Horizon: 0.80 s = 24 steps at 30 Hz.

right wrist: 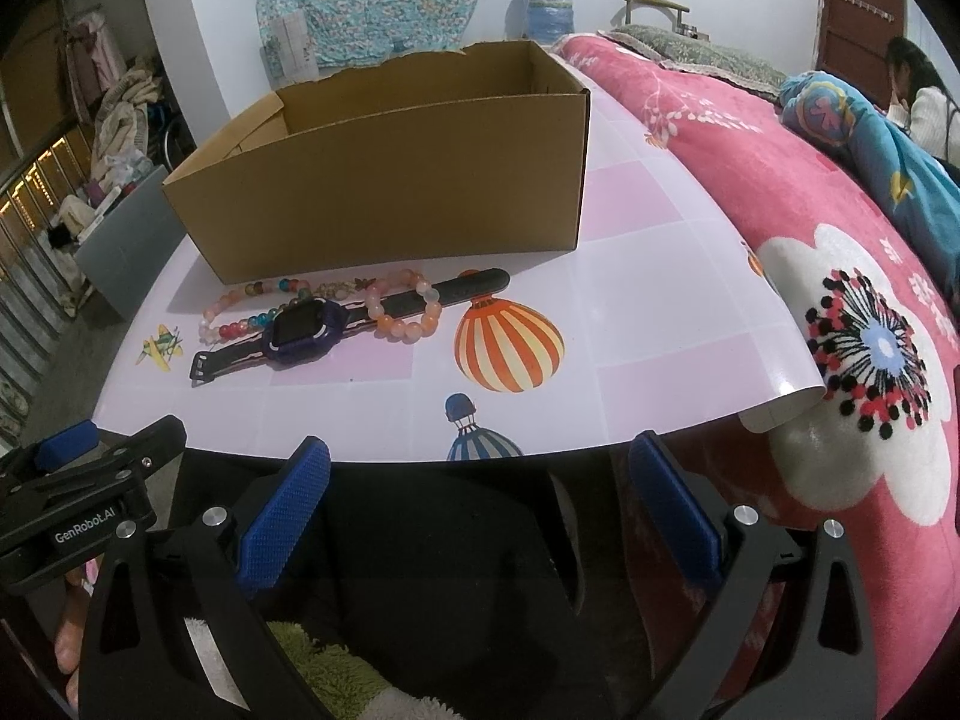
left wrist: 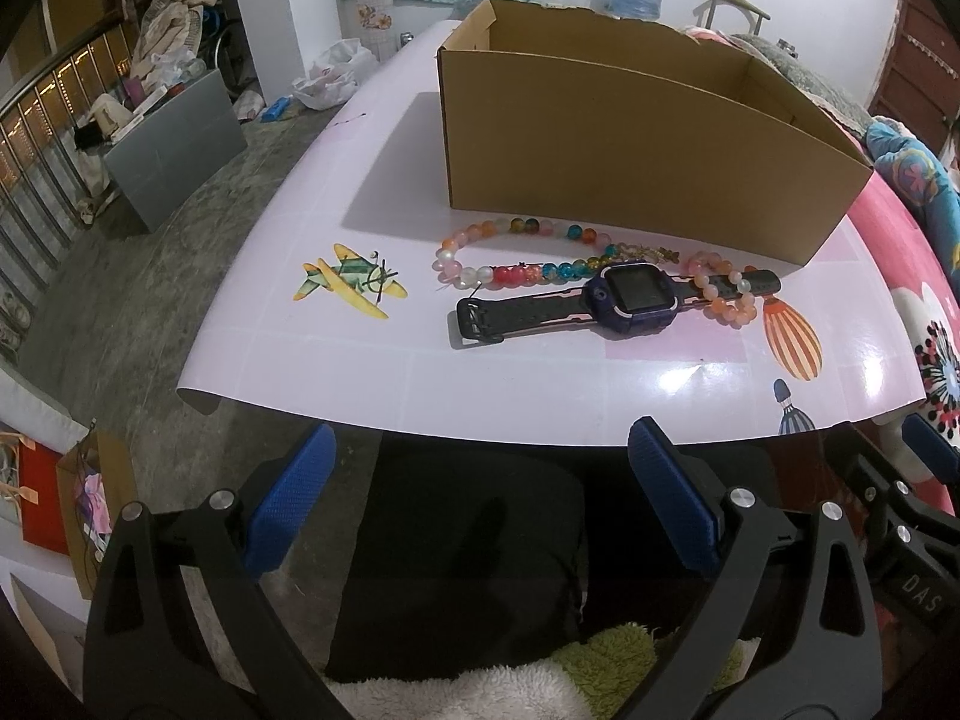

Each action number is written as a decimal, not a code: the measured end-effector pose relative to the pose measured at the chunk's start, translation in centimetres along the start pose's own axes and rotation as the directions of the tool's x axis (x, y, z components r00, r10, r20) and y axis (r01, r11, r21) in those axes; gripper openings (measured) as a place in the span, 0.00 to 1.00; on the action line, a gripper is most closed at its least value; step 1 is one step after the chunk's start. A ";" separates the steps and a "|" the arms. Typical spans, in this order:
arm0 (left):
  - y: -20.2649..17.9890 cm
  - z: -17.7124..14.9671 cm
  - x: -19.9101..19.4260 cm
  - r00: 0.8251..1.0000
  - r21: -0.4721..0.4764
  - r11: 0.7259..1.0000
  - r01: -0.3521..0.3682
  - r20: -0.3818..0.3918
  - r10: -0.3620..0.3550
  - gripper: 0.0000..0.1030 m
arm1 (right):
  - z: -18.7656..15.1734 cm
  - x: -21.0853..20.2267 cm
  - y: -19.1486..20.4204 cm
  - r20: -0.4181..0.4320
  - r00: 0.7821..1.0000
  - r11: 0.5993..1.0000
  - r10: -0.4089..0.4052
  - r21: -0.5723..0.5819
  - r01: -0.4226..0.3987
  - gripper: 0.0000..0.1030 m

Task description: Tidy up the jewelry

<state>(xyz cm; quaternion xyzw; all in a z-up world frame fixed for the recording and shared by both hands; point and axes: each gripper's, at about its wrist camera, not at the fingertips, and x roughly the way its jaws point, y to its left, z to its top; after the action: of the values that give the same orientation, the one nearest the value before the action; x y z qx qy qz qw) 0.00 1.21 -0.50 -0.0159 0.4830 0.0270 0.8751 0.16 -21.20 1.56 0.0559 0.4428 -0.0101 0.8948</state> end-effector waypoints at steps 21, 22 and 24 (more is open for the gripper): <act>2.8 -0.3 1.6 0.998 -0.014 0.999 0.048 -0.037 -0.048 0.92 | 0.5 0.0 0.4 0.050 0.998 0.995 -0.048 -0.084 0.052 0.95; 3.2 -0.2 1.8 0.997 -0.019 0.998 0.063 -0.044 -0.064 0.92 | 0.5 0.1 0.5 0.051 0.998 0.994 -0.047 -0.097 0.052 0.95; 3.9 0.0 1.9 0.996 -0.028 0.996 0.081 -0.042 -0.082 0.92 | 0.6 0.3 0.8 0.053 0.998 0.989 -0.043 -0.140 0.051 0.95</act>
<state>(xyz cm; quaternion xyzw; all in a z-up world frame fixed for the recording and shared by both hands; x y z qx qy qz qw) 0.78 5.19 -2.16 -0.0476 0.5002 -0.0028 0.8646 0.93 -20.50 1.75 -0.0183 0.4210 -0.0012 0.9069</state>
